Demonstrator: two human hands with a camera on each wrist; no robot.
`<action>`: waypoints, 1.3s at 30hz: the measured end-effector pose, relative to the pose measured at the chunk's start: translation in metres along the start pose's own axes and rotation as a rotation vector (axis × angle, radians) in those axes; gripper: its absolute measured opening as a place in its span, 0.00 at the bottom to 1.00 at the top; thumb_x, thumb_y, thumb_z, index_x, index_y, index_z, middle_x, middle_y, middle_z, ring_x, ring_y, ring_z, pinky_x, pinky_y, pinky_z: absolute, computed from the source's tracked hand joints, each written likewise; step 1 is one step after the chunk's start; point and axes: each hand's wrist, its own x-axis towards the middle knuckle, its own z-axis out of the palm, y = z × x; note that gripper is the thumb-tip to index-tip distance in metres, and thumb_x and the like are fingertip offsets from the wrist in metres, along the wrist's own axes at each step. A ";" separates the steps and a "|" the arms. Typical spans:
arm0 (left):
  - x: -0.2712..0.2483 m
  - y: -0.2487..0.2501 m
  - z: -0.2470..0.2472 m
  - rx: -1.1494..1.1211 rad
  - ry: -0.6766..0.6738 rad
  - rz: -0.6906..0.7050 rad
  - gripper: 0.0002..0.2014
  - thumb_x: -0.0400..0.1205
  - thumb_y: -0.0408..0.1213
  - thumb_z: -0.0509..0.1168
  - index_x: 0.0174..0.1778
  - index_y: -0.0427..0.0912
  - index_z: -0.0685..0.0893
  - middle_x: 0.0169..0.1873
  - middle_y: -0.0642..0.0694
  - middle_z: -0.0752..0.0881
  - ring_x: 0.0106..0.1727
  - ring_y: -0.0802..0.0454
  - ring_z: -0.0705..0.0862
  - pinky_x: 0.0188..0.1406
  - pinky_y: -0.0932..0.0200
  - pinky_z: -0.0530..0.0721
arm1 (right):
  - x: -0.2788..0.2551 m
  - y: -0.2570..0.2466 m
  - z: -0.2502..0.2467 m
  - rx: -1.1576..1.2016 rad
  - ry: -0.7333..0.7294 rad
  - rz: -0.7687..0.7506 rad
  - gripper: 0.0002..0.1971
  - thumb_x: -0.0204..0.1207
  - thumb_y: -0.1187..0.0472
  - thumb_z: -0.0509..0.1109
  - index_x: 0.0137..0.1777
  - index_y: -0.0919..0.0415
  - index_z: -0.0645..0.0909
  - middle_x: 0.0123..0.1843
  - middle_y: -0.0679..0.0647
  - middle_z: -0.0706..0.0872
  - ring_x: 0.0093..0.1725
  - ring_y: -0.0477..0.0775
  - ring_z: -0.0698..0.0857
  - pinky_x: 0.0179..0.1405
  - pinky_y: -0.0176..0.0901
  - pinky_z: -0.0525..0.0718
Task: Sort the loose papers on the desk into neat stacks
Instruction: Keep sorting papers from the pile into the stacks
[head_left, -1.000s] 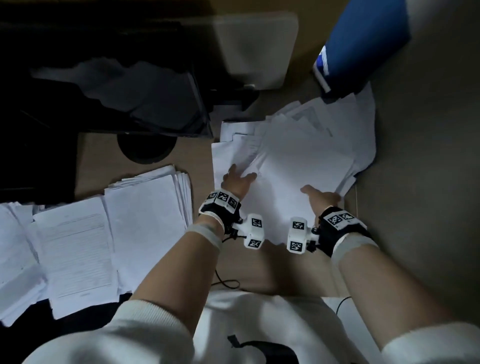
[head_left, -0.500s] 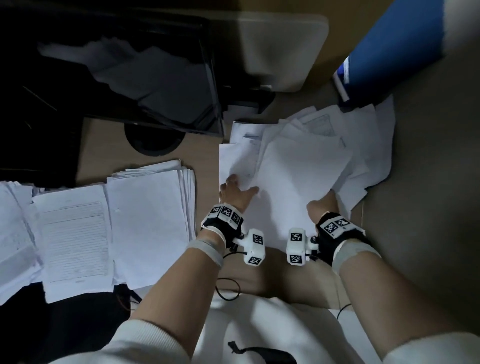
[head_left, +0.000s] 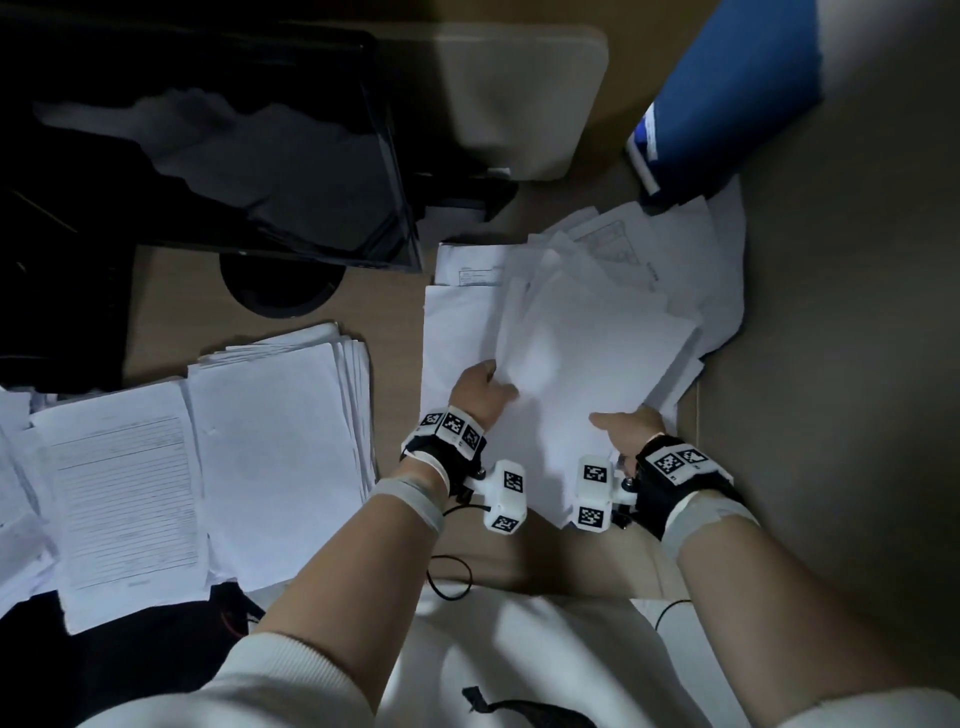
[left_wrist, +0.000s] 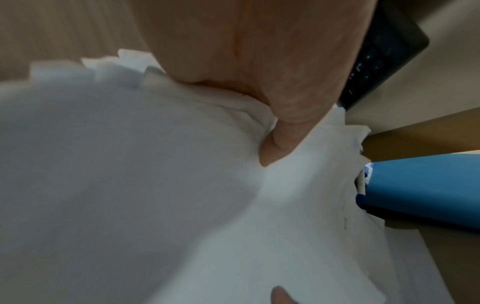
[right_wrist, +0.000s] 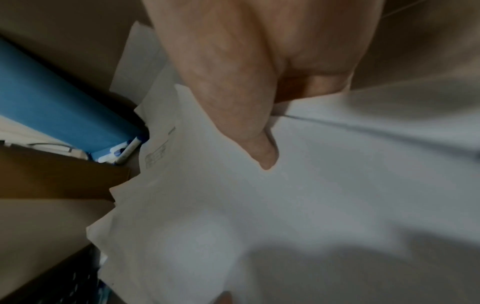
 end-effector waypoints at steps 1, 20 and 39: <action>0.000 0.005 0.003 0.039 0.005 0.023 0.24 0.74 0.42 0.72 0.66 0.38 0.83 0.64 0.44 0.85 0.65 0.40 0.81 0.65 0.47 0.82 | -0.001 0.003 -0.003 -0.024 0.007 0.006 0.32 0.78 0.56 0.75 0.74 0.76 0.70 0.50 0.64 0.84 0.41 0.62 0.84 0.36 0.48 0.80; -0.009 -0.009 -0.033 -0.129 0.099 0.123 0.12 0.81 0.39 0.72 0.50 0.32 0.91 0.48 0.37 0.91 0.49 0.44 0.88 0.52 0.56 0.84 | -0.009 -0.022 -0.009 0.032 0.088 -0.279 0.22 0.87 0.64 0.57 0.81 0.62 0.69 0.77 0.56 0.76 0.69 0.59 0.78 0.65 0.42 0.73; -0.018 -0.025 -0.024 -0.108 0.175 -0.045 0.23 0.76 0.36 0.78 0.65 0.31 0.84 0.57 0.38 0.88 0.58 0.41 0.87 0.54 0.56 0.83 | -0.001 -0.017 0.027 0.129 -0.161 -0.195 0.32 0.71 0.61 0.80 0.75 0.64 0.74 0.66 0.60 0.83 0.63 0.61 0.84 0.66 0.55 0.83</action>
